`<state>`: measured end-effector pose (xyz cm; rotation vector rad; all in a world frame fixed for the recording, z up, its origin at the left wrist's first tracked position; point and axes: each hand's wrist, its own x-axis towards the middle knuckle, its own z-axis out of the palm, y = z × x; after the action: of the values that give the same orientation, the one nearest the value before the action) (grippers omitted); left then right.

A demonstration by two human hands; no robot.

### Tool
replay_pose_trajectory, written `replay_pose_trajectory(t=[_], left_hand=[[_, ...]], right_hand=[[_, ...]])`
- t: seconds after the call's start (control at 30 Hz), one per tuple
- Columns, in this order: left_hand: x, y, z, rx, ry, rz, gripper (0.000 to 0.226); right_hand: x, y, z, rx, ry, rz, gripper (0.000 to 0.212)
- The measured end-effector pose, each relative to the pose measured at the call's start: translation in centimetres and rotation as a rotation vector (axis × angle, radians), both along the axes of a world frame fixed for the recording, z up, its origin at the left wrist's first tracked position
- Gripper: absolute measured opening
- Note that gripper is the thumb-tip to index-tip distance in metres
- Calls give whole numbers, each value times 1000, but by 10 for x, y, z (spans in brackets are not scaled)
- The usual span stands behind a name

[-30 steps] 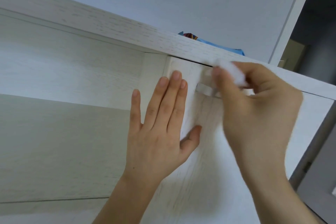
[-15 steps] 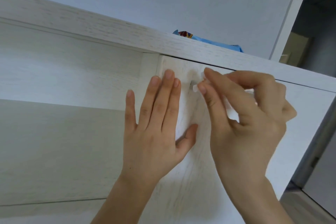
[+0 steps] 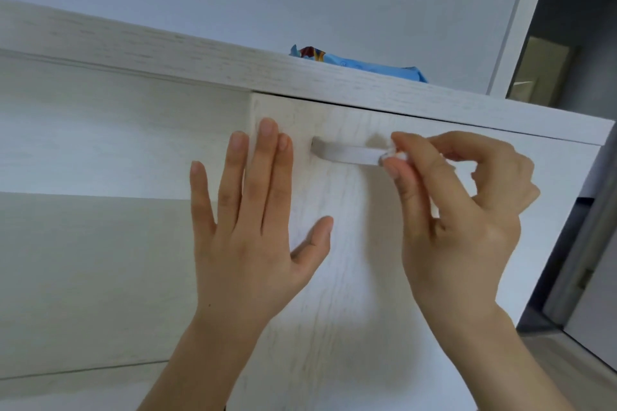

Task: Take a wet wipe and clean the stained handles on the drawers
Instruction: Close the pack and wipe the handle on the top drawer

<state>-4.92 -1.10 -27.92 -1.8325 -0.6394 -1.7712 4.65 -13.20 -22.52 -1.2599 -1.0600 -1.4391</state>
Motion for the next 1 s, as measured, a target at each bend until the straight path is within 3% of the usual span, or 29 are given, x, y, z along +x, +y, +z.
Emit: replay_pose_trajectory(t=[0.5, 0.63, 0.77, 1.0], left_hand=[[-1, -2, 1, -27, 16, -27, 72], [-2, -3, 1, -34, 27, -17, 72], [-5, -6, 2, -67, 56, -13, 73], [-35, -11, -10, -79, 163, 128, 62]], right_hand=[[6, -18, 3, -13, 604, 560, 16], [0, -21, -2, -12, 544, 563, 16], [-6, -23, -7, 3, 347, 474, 18], [-29, 4, -5, -41, 154, 563, 15]])
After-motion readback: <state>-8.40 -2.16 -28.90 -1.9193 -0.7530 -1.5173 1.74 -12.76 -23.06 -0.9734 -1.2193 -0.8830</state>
